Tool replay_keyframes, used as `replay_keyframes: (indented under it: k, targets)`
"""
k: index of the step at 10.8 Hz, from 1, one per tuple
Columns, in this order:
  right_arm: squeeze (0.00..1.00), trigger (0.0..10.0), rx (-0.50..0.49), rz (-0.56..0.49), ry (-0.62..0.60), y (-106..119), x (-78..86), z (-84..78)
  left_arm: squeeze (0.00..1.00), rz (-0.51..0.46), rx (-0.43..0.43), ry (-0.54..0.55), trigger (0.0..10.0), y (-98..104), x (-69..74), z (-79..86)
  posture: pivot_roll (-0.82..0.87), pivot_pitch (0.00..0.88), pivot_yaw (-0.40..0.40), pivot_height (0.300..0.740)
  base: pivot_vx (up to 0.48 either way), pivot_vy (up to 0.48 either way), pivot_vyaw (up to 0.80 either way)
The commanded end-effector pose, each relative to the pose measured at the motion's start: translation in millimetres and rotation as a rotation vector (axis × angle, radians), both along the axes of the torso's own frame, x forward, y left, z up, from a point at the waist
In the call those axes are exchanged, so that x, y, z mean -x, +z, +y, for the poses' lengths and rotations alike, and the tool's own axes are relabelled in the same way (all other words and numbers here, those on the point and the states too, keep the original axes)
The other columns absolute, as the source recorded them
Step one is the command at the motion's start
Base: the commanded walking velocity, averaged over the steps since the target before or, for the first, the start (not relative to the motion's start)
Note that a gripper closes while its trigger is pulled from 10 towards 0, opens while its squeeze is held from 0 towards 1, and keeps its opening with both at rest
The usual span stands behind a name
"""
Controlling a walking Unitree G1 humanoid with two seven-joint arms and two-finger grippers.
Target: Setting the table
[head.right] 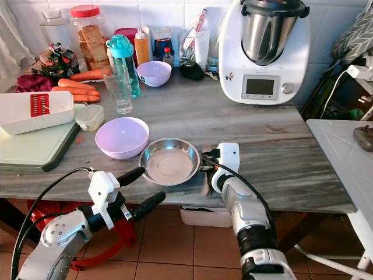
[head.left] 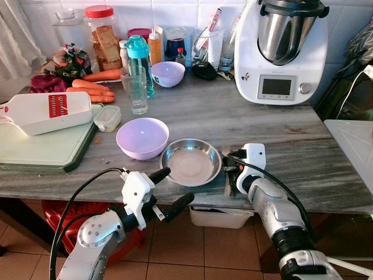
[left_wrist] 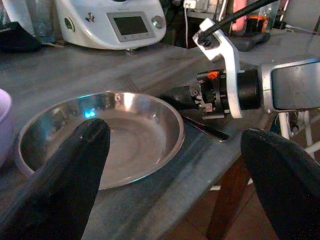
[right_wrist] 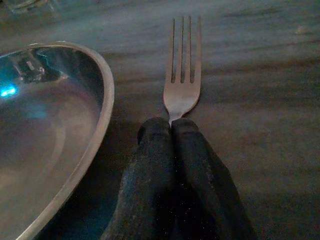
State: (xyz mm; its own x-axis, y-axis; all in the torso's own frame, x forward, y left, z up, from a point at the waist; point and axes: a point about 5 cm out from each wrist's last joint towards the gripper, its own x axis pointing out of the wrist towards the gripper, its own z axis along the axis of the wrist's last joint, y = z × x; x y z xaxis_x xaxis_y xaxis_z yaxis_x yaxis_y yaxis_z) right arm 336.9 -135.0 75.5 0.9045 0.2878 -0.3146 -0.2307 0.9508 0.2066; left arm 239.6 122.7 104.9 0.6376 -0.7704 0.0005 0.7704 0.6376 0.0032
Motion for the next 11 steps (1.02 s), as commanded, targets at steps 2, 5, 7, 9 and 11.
replay_keyframes:
  k: [2, 5, 7, 9, 11]
  targets:
    - [0.00, 0.0, 0.028, 0.129, 0.014, -26.7, 16.2, -0.2, 0.00, -0.017, -0.007, -0.020, 10.0, 5.6, -0.9, -2.8, 0.04, 0.009, 0.003, 0.740, 0.000, 0.000, 0.00]
    - [0.00, 0.0, 0.037, 0.144, 0.008, -31.0, 23.1, -3.1, 0.00, -0.016, -0.005, -0.020, 10.0, 5.8, -1.2, -4.2, 0.03, 0.009, 0.002, 0.740, 0.000, 0.000, 0.00]
    - [0.00, 0.0, 0.039, 0.147, 0.001, -31.2, 24.4, -5.2, 0.00, -0.017, -0.007, -0.020, 10.0, 5.5, -2.3, -4.3, 0.03, 0.006, 0.004, 0.740, 0.000, 0.000, 0.00]
    - [0.23, 10.0, 0.057, 0.137, -0.011, -30.3, 24.0, -7.6, 0.00, -0.018, -0.007, -0.017, 10.0, 4.5, -2.9, -3.8, 0.03, 0.006, 0.005, 0.740, 0.000, 0.000, 0.00]
    - [1.00, 10.0, 0.068, 0.116, -0.045, -27.5, 21.4, -11.6, 0.00, -0.017, -0.006, -0.015, 10.0, 4.3, -2.9, -3.4, 0.03, 0.005, 0.005, 0.740, 0.000, 0.000, 0.00]
